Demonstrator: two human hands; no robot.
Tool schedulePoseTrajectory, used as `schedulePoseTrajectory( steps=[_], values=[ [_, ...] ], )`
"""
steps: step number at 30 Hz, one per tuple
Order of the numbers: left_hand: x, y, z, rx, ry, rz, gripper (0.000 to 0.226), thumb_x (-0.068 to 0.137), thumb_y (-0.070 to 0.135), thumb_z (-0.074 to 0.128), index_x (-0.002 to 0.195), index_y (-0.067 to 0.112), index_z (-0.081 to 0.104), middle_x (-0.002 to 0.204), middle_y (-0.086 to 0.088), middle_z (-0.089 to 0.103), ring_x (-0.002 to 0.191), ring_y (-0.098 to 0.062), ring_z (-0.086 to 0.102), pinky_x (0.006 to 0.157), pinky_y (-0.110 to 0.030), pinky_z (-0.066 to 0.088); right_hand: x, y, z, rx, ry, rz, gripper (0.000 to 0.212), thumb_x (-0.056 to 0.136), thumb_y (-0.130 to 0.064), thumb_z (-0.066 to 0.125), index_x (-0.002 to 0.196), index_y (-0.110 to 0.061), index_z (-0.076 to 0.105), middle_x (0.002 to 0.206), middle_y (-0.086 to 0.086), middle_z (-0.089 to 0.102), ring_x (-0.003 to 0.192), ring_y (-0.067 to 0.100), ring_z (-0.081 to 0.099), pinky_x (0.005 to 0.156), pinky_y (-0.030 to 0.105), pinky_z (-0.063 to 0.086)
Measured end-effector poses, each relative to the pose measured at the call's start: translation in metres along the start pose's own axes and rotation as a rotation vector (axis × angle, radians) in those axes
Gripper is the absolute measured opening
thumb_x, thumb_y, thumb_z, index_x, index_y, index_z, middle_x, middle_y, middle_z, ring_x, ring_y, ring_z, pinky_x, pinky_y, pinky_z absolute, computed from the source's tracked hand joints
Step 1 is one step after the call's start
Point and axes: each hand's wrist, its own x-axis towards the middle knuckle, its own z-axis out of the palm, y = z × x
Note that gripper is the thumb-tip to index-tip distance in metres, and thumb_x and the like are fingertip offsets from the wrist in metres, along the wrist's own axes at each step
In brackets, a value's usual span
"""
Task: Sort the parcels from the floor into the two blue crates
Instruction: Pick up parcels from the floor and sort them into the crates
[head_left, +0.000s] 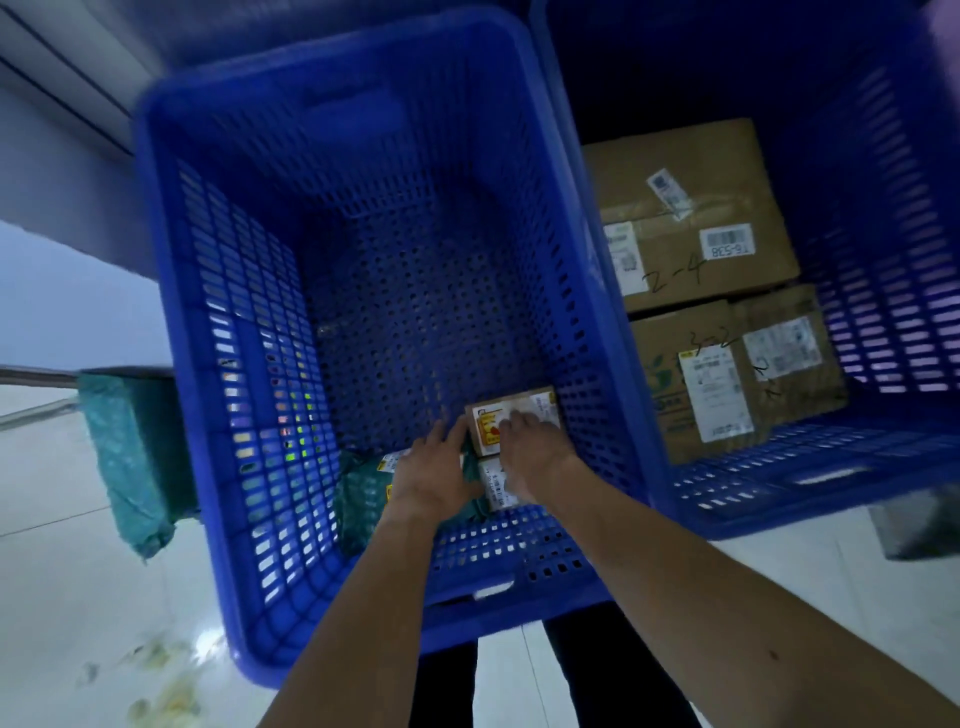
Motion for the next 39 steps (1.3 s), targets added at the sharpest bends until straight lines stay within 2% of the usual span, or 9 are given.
schedulePoseTrajectory(
  steps=[3, 8, 11, 16, 21, 24, 29, 33, 39],
  values=[
    [-0.041, 0.01, -0.018, -0.028, -0.005, -0.034, 0.095, 0.09, 0.051, 0.064, 0.16, 0.03, 0.004, 0.167, -0.005, 0.011, 0.149, -0.03, 0.024, 0.116, -0.045, 0.034, -0.041, -0.008, -0.01, 0.072, 0.068, -0.032, 0.073, 0.1, -0.035, 0.055, 0.153, 0.0, 0.021, 0.151, 0.018, 0.033, 0.134, 0.032, 0.039, 0.106, 0.043, 0.042],
    [-0.114, 0.032, -0.042, -0.124, 0.041, -0.083, 0.089, 0.093, 0.051, 0.06, 0.161, 0.029, 0.007, 0.168, -0.003, 0.007, 0.152, -0.029, 0.019, 0.117, -0.044, 0.031, -0.112, -0.001, -0.028, 0.128, 0.145, -0.084, 0.061, 0.1, -0.038, 0.052, 0.147, -0.003, 0.033, 0.142, 0.017, 0.042, 0.128, 0.032, 0.045, 0.101, 0.043, 0.045],
    [-0.153, 0.04, -0.051, -0.254, 0.082, -0.12, 0.087, 0.091, 0.049, 0.063, 0.16, 0.028, 0.014, 0.167, -0.005, 0.015, 0.151, -0.026, 0.023, 0.117, -0.042, 0.03, -0.15, 0.007, -0.041, 0.165, 0.205, -0.096, 0.056, 0.101, -0.037, 0.049, 0.144, -0.005, 0.034, 0.141, 0.016, 0.043, 0.127, 0.033, 0.045, 0.098, 0.043, 0.045],
    [-0.202, 0.055, -0.059, -0.393, 0.145, -0.173, 0.076, 0.093, 0.048, 0.06, 0.157, 0.03, 0.023, 0.158, -0.004, 0.034, 0.138, -0.029, 0.043, 0.107, -0.04, 0.039, -0.189, 0.009, -0.051, 0.172, 0.161, -0.127, 0.063, 0.1, -0.039, 0.05, 0.148, -0.003, 0.03, 0.146, 0.018, 0.037, 0.131, 0.035, 0.043, 0.1, 0.045, 0.044],
    [-0.245, 0.048, -0.054, -0.46, 0.13, -0.221, 0.077, 0.089, 0.045, 0.061, 0.156, 0.03, 0.026, 0.159, -0.004, 0.034, 0.138, -0.027, 0.044, 0.11, -0.039, 0.041, -0.211, -0.009, -0.055, 0.189, 0.156, -0.177, 0.062, 0.098, -0.041, 0.055, 0.144, -0.004, 0.036, 0.144, 0.019, 0.039, 0.128, 0.036, 0.045, 0.1, 0.046, 0.045],
    [-0.264, 0.032, -0.051, -0.445, 0.112, -0.241, 0.076, 0.087, 0.046, 0.062, 0.155, 0.031, 0.03, 0.159, -0.002, 0.033, 0.137, -0.027, 0.045, 0.11, -0.042, 0.042, -0.221, -0.032, -0.06, 0.214, 0.174, -0.184, 0.055, 0.097, -0.033, 0.056, 0.14, -0.005, 0.039, 0.142, 0.019, 0.04, 0.126, 0.036, 0.047, 0.099, 0.045, 0.047],
    [-0.296, -0.006, -0.04, -0.482, 0.226, -0.238, 0.065, 0.087, 0.042, 0.061, 0.148, 0.028, 0.042, 0.146, -0.006, 0.048, 0.125, -0.029, 0.055, 0.104, -0.04, 0.046, -0.235, -0.079, -0.056, 0.216, 0.221, -0.187, 0.055, 0.097, -0.031, 0.054, 0.142, -0.006, 0.037, 0.141, 0.017, 0.041, 0.125, 0.036, 0.047, 0.097, 0.047, 0.046],
    [-0.335, -0.047, -0.021, -0.498, 0.314, -0.314, 0.067, 0.092, 0.037, 0.06, 0.153, 0.022, 0.036, 0.148, -0.016, 0.044, 0.132, -0.035, 0.049, 0.105, -0.04, 0.042, -0.254, -0.122, -0.043, 0.265, 0.285, -0.213, 0.048, 0.099, -0.03, 0.047, 0.139, -0.005, 0.041, 0.139, 0.017, 0.044, 0.12, 0.035, 0.049, 0.081, 0.039, 0.038],
    [-0.411, -0.124, 0.011, -0.543, 0.394, -0.331, 0.065, 0.092, 0.041, 0.061, 0.15, 0.023, 0.039, 0.148, -0.015, 0.046, 0.131, -0.033, 0.05, 0.107, -0.039, 0.04, -0.288, -0.205, -0.029, 0.265, 0.314, -0.181, 0.037, 0.098, -0.026, 0.045, 0.129, -0.006, 0.048, 0.135, 0.016, 0.047, 0.116, 0.035, 0.051, 0.083, 0.039, 0.04]
  ],
)
